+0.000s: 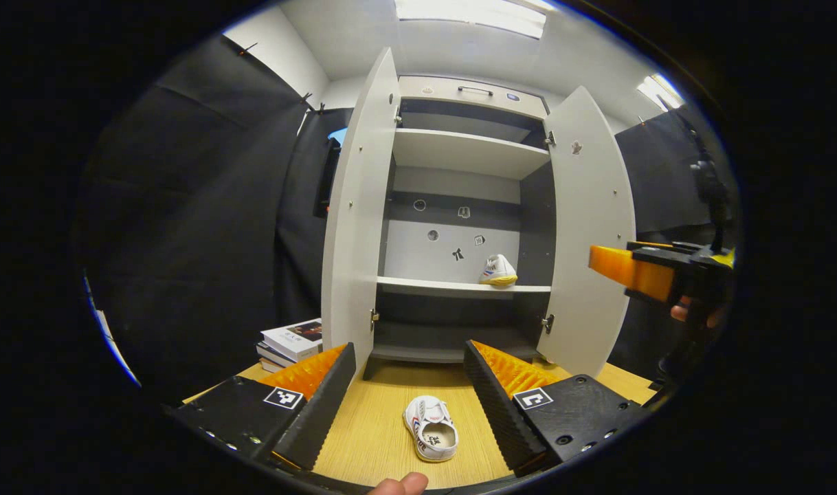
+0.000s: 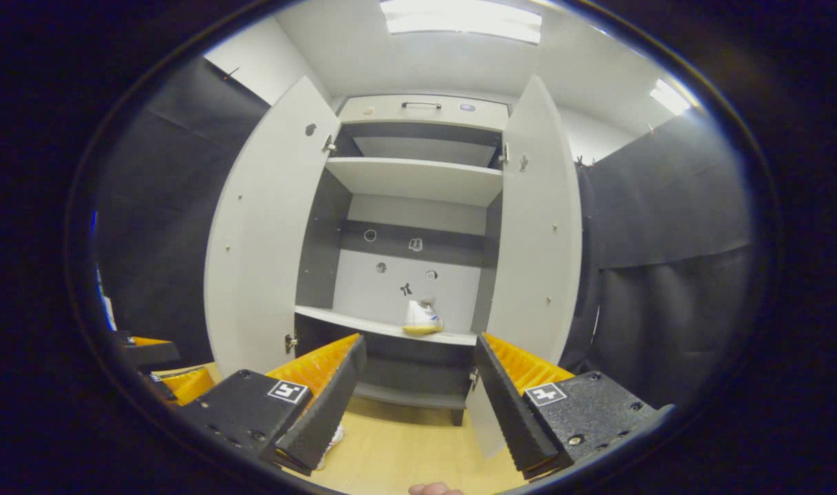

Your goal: Grab one shoe with the right hand and put it into the shoe cabinet, grab the other shoe with the left hand and put it into the shoe cabinet; then close the right door with the right hand and the left door with the left hand.

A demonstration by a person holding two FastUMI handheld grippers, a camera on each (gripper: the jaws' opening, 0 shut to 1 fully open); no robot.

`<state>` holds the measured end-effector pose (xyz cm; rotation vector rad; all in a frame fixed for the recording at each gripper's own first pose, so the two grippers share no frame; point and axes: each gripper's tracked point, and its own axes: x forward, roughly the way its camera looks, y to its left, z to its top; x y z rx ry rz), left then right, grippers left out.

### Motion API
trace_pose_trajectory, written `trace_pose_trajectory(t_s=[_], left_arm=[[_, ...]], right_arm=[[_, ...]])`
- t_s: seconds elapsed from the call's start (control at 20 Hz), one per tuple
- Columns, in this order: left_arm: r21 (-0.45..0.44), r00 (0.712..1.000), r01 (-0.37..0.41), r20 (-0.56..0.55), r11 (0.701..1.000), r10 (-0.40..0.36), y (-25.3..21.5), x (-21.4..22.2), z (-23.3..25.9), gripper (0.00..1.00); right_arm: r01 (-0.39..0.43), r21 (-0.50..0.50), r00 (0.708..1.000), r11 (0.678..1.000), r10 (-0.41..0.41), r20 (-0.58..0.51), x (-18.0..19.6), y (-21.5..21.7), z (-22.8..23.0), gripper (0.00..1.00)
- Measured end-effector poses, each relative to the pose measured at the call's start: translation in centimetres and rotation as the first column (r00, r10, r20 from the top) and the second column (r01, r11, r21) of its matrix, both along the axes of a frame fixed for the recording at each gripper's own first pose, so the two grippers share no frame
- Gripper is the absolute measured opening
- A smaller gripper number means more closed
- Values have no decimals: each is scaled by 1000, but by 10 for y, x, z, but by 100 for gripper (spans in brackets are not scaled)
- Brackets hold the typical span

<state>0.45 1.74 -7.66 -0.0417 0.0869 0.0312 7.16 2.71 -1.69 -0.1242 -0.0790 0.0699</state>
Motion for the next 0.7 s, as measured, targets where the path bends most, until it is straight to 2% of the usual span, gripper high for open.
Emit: trace_pose_trajectory(t_s=[0.25, 0.45, 0.55, 0.7], left_arm=[[7, 990, 92, -108, 996, -91, -45, 1, -44, 95], [-46, 970, 169, -167, 985, -175, -81, 9, -80, 95], [-66, 954, 169, -240, 983, -180, -85, 16, -109, 95], [-62, 931, 127, -336, 990, -140, -73, 30, -152, 96]], right_arm=[[76, -98, 997, 992, -77, 1, -51, -32, -29, 100], [100, -71, 993, 992, -104, -56, -63, -53, -49, 100], [118, -46, 989, 992, -121, -85, -63, -66, -56, 100], [155, -35, 981, 987, -158, -114, -69, -78, -60, 99]])
